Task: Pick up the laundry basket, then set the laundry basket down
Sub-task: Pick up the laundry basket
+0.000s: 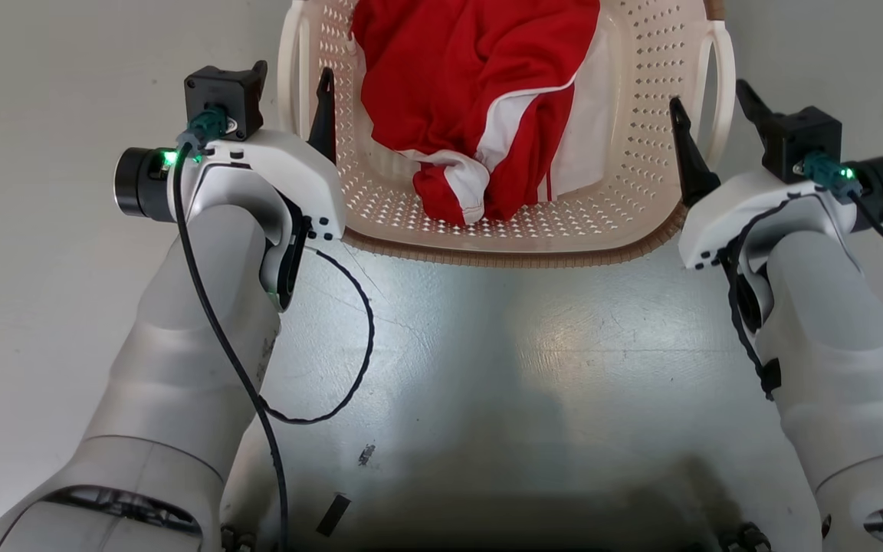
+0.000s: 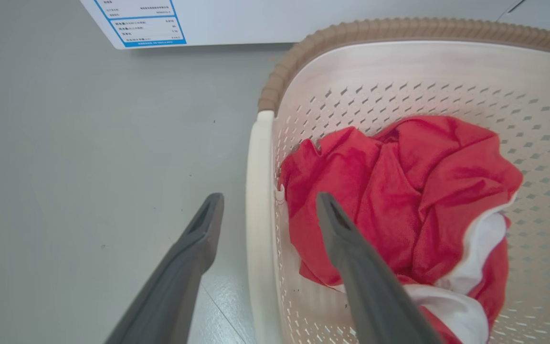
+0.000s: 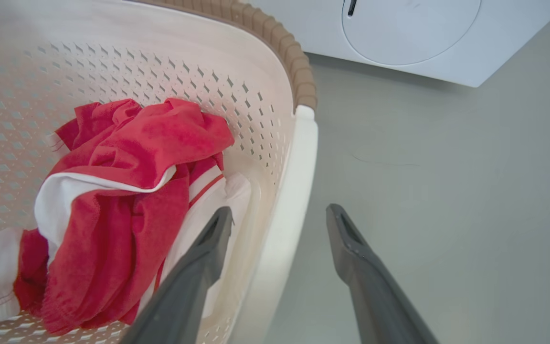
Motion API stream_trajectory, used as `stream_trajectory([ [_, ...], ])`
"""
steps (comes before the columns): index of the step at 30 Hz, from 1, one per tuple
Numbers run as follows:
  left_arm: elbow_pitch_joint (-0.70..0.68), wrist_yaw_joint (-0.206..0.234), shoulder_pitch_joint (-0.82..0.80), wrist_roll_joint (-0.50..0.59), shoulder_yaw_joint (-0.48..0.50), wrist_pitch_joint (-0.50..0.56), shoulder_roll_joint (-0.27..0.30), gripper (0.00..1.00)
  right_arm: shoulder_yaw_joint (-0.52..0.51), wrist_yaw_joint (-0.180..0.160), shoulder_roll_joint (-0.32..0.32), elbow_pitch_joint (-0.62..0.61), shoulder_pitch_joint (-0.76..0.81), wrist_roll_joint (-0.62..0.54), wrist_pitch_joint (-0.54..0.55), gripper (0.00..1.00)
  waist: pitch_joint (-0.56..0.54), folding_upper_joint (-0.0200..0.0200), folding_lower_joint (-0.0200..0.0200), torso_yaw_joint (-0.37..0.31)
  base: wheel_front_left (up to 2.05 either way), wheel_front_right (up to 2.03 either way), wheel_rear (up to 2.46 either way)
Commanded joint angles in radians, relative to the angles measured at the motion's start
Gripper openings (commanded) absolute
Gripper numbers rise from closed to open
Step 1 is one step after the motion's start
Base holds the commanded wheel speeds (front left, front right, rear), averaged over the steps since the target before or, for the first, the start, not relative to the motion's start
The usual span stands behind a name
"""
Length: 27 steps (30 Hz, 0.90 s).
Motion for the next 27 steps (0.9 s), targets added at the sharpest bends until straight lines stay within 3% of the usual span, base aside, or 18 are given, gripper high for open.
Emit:
stream_trajectory([
  [1, -0.003, -0.002, 0.005, 0.007, 0.019, -0.006, 0.024, 1.00, 0.018, 0.006, 0.024, -0.016, 0.019, 0.007, -0.011, 1.00, 0.005, 0.0000, 0.0000, -0.001, 0.00, 0.00, 0.00],
  [27, 0.078, -0.009, -0.075, 0.024, 0.013, -0.006, 0.025, 1.00, 0.075, 0.006, 0.027, 0.006, -0.040, 0.077, -0.011, 1.00, 0.060, 0.0000, 0.0000, -0.014, 0.00, 0.00, 0.00],
])
